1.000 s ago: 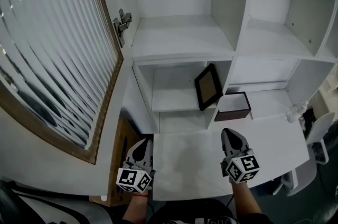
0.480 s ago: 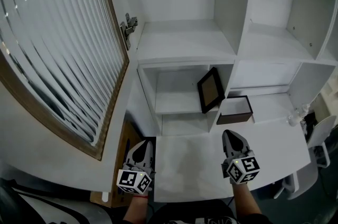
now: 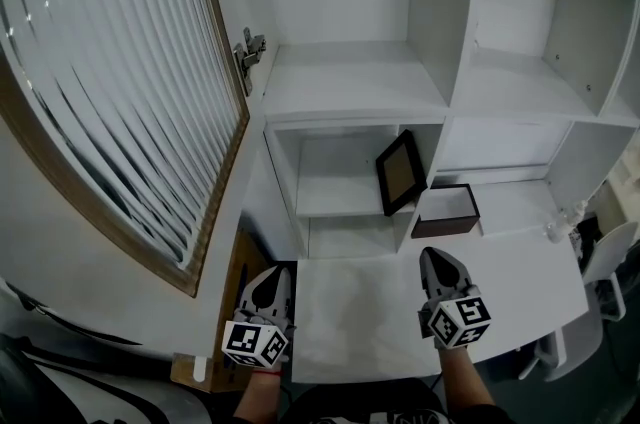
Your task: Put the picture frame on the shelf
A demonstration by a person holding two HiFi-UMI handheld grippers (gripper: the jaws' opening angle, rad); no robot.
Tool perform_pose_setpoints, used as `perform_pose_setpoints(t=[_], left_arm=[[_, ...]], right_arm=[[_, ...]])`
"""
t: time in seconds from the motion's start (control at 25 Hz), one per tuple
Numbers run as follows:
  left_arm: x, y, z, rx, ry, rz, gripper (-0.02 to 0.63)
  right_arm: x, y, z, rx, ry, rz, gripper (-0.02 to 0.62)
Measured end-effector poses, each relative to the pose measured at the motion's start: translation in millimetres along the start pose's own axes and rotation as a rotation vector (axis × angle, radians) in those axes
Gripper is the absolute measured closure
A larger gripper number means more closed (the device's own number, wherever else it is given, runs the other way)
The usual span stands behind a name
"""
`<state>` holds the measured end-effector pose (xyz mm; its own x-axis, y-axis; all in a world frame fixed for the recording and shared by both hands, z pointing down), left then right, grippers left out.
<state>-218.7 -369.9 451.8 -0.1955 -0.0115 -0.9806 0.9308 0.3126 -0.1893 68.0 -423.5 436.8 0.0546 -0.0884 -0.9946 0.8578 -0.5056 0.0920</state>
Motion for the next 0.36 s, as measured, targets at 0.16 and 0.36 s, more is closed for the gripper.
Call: perform_pose_setpoints(t=[0.16,0.36], left_arm=[[0.6,2.0,-1.0,-0.001,0.0,0.001,0.603],[0.3,4.7,-0.5,-0.004,-0.002,0.002,0.603]], right_arm=[[0.1,-0.2,-1.4,0.005,-0.001,0.009,0.591],[-1.0,1.0,-2.9,0.006,-0.001,0.02,0.591]])
Point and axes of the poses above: the fingertips, and each gripper's own axes: z forward along the fingers, y to its right, x out of its top, the point moved 2 cm from there along -z, backward along the fingers, and after that the axes turned 3 degrees about -z, right-handed, at the moved point
